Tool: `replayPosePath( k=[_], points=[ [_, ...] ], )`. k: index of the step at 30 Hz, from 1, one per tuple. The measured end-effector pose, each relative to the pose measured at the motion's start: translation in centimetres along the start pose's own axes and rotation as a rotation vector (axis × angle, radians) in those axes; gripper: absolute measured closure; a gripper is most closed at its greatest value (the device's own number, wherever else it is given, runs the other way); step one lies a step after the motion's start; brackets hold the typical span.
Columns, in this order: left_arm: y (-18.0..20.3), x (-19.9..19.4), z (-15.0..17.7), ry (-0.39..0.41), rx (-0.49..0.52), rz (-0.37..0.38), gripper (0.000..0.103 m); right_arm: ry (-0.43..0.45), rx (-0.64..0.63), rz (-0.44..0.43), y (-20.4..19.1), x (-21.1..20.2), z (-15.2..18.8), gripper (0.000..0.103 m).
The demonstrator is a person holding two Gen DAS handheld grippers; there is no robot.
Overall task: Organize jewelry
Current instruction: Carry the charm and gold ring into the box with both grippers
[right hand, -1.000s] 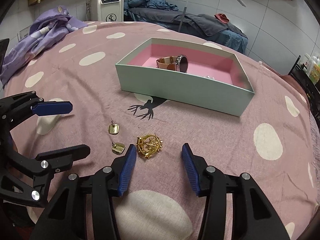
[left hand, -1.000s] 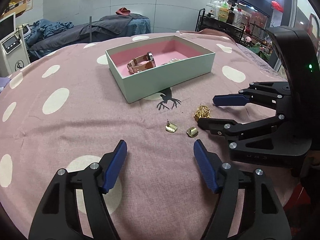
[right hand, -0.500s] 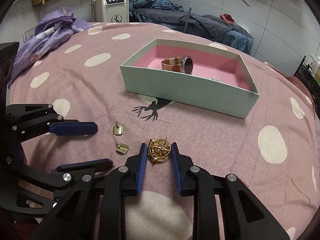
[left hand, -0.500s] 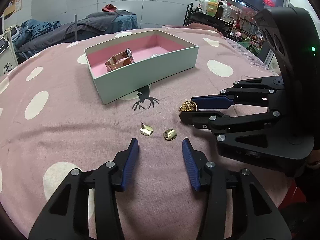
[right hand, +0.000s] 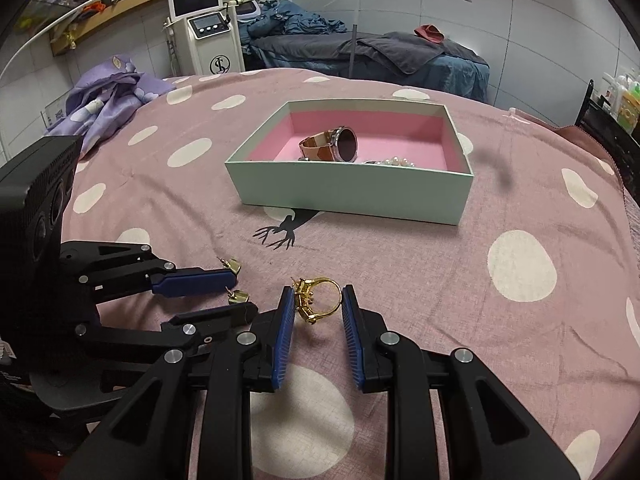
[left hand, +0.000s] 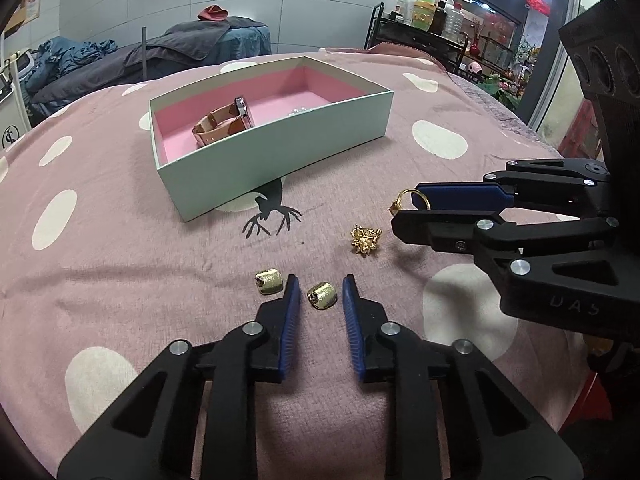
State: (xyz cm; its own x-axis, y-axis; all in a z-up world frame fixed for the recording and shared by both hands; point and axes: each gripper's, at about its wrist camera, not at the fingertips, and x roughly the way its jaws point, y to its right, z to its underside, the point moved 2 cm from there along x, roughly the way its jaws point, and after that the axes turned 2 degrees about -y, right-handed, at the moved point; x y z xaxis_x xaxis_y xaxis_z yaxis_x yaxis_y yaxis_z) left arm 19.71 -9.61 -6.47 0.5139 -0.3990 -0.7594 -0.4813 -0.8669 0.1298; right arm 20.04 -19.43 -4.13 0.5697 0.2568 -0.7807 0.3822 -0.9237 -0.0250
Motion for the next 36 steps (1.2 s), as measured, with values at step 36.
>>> replayPosePath(
  k=[36],
  points=[
    [-4.7,-2.6,-7.1,0.104,-0.020,-0.024,0.087,0.080,0.011,-0.001,1.1,-0.2,-6.2,0.080]
  ],
)
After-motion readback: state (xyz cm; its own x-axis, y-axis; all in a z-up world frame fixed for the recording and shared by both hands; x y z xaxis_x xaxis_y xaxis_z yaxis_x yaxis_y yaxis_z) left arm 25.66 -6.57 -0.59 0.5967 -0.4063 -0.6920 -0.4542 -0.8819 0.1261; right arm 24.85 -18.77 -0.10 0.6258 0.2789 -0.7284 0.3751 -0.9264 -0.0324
